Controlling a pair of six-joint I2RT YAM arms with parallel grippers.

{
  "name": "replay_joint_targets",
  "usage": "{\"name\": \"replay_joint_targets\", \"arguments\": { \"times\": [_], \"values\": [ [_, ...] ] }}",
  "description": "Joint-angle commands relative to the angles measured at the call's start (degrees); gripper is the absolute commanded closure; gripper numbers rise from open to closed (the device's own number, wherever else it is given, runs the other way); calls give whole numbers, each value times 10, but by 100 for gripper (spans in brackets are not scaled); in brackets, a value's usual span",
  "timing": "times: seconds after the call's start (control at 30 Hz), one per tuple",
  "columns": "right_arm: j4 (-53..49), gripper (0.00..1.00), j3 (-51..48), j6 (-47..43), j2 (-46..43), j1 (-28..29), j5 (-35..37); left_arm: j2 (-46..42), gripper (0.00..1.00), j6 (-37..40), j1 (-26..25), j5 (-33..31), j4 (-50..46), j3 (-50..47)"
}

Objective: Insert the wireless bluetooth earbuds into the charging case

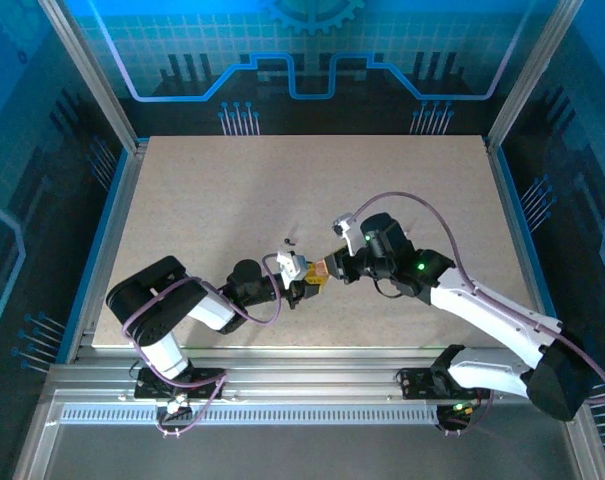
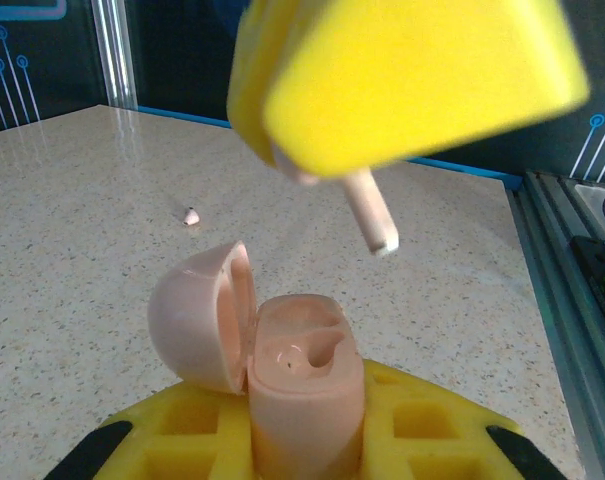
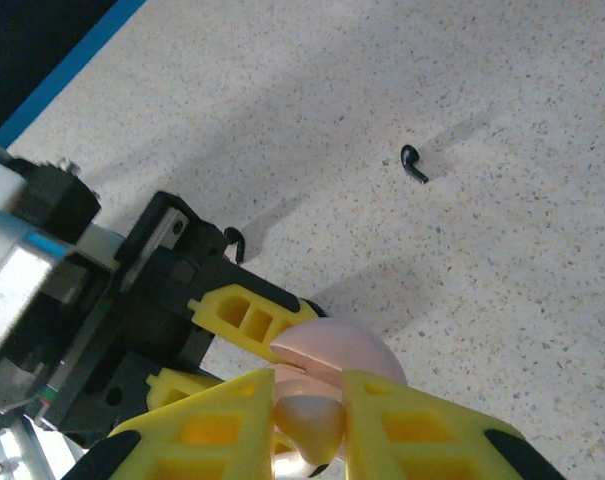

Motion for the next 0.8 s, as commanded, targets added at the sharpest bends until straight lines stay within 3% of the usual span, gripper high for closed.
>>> {"name": "replay_joint_targets", "arguments": {
  "times": [0.0,0.77],
  "values": [
    [38,78,-12,-18,-10,15,16,-6,83,-5,-5,15,23,13],
    [69,78,-35,-27,0,26,39,-20,83,-12,-4,27,23,18]
  ]
}}
